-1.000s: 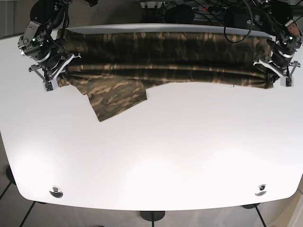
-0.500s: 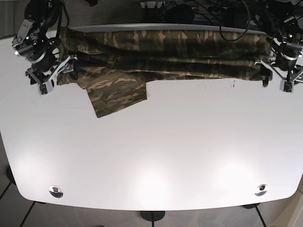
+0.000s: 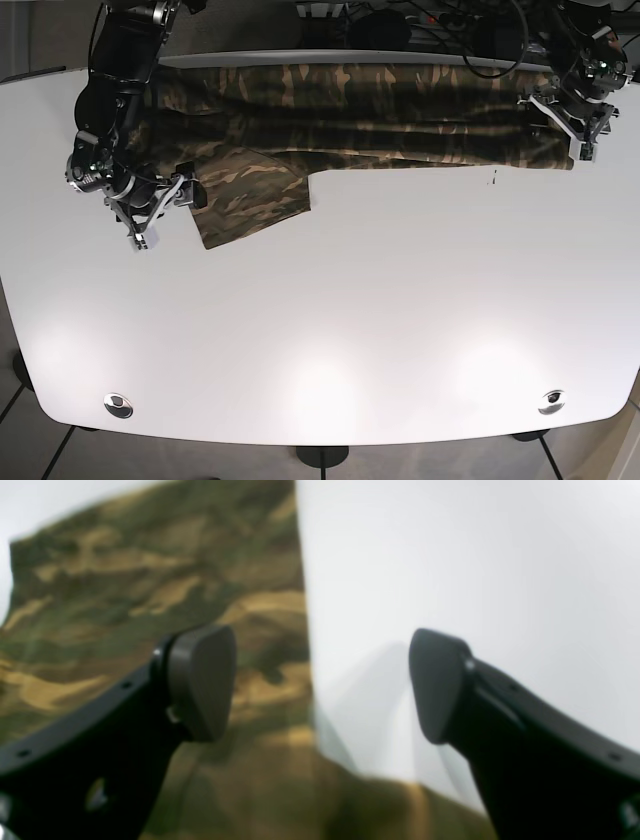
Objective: Fold the T-shirt properly
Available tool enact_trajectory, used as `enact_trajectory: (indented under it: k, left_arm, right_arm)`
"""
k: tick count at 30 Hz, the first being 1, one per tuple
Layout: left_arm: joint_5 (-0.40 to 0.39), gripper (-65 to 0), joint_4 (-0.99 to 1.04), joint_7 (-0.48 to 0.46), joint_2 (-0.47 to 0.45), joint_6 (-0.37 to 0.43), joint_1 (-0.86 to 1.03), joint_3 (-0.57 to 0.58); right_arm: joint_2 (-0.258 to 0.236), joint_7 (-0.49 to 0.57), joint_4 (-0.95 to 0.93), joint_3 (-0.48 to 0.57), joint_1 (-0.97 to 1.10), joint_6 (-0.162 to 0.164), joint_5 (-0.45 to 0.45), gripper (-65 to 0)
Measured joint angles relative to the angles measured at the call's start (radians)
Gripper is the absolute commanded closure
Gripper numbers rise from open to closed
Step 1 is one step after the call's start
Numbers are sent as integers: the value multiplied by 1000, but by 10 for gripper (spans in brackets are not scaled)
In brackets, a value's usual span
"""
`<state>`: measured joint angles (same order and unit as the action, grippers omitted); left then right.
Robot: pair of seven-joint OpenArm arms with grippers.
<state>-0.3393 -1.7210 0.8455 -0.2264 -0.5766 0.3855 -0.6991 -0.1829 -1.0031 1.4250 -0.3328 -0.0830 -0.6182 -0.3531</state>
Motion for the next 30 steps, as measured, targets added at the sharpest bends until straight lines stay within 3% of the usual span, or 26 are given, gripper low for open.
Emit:
enact_trajectory:
  k: [4, 7, 8, 9, 12, 17, 21, 23, 25, 28, 30]
  left_arm:
    - [0, -439, 80, 3, -22, 0, 6, -7]
    - [-6, -439, 103, -3, -26, 0, 2, -9]
    - [-6, -439, 105, -4, -27, 0, 3, -9]
    - [-6, -439, 105, -4, -27, 0, 2, -9]
    - [-6, -439, 106, -5, -27, 0, 2, -9]
    - [-6, -439, 106, -5, -27, 0, 1, -9]
    - [-6, -439, 108, -5, -27, 0, 0, -9]
    - [-6, -439, 111, -5, -27, 0, -1, -9]
    - [-23, -439, 151, -40, -34, -1, -3, -9]
    - [-29, -439, 198, -95, -52, -5, -6, -8]
    - [-29, -439, 226, -132, -68, -3, -8, 13]
  right_arm:
    - [23, 34, 0, 92, -2, 0, -3, -509]
    - [58, 58, -17, 106, -4, 0, -14, -504]
    - [57, 69, -29, 105, -6, -2, -18, -476]
    - [55, 80, -42, 104, -9, -5, -19, -414]
    - [58, 117, -73, 103, -11, 1, -13, -16]
    - [72, 69, 28, 102, 29, -1, 6, -16]
    - [87, -60, 365, 1, 141, 0, 1, -16]
    - [116, -127, 538, -77, 202, -4, -9, -16]
    - [128, -200, 594, -130, 256, -8, -61, -16]
    - [122, -206, 590, -254, 332, 0, -225, -16]
    - [119, -217, 589, -302, 390, 5, -239, -17]
